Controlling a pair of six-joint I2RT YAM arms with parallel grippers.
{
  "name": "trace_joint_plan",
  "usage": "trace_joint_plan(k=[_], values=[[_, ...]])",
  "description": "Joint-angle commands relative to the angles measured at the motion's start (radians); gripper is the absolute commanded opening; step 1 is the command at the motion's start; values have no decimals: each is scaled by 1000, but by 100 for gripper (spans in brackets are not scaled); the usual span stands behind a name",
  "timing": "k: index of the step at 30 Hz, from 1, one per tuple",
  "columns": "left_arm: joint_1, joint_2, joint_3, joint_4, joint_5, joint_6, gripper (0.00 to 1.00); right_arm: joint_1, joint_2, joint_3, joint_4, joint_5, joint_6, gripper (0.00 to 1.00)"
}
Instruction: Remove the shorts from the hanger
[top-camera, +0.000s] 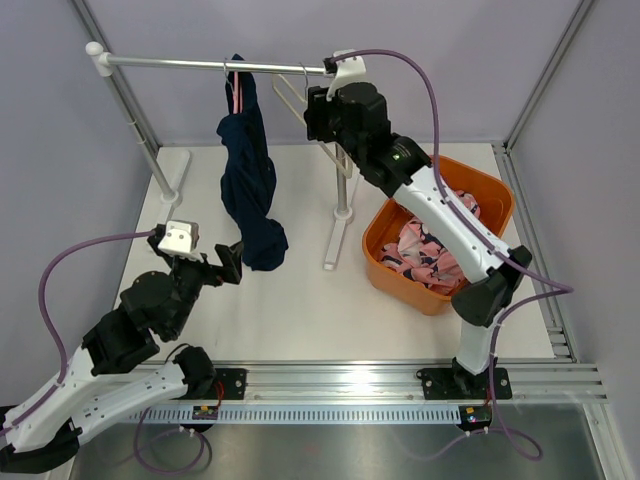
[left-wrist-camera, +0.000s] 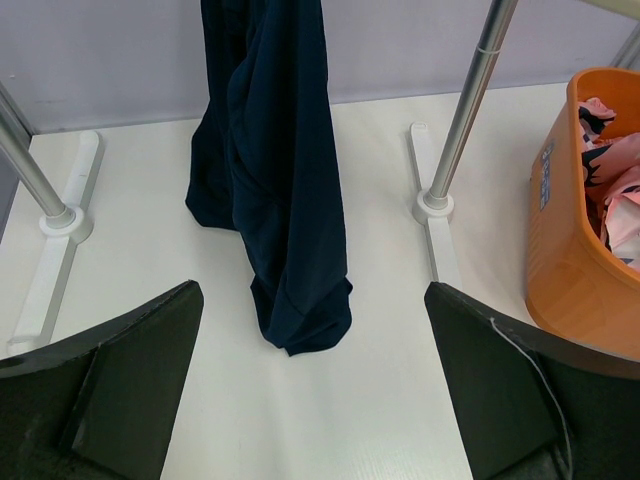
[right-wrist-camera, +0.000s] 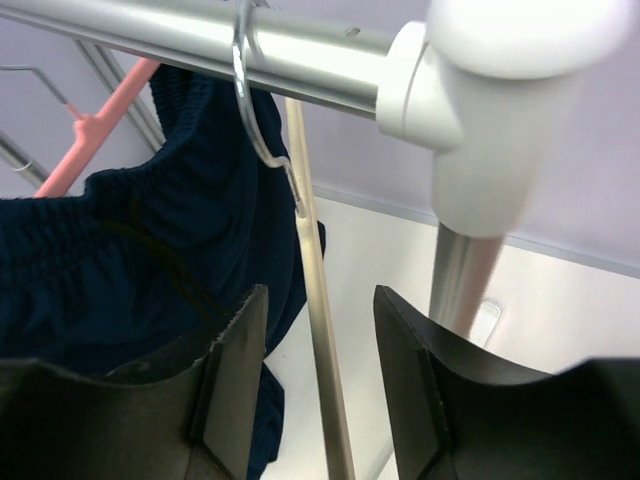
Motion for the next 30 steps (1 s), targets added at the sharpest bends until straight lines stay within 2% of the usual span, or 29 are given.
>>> trace_joint_plan(k=[1, 6, 9, 15, 22, 24, 26, 28, 30], values=[[-3, -20, -11, 67, -30, 21, 99, 1, -109, -57, 72, -33, 28, 57], [-1, -10, 27, 83, -42, 38, 99, 1, -191, -133, 69, -60, 55, 62], [-1, 40, 100, 93, -45, 35, 99, 1, -248, -214, 107, -70, 66, 68], [-1, 201, 267, 173, -99, 70, 99, 1, -325, -323, 104, -92, 87, 70], [17, 439, 478, 506, -209, 288, 99, 1, -512, -531, 153, -89, 121, 71], [68, 503, 527, 552, -211, 300, 99, 1, -575, -591, 153, -93, 141, 71], [154, 607, 632, 517, -173, 267, 98, 1, -629, -624, 141, -87, 149, 71], [261, 714, 770, 390, -86, 167, 95, 1, -676, -667, 126, -78, 149, 71], [318, 781, 850, 319, -27, 87, 92, 1, -704, -702, 115, -75, 149, 71]])
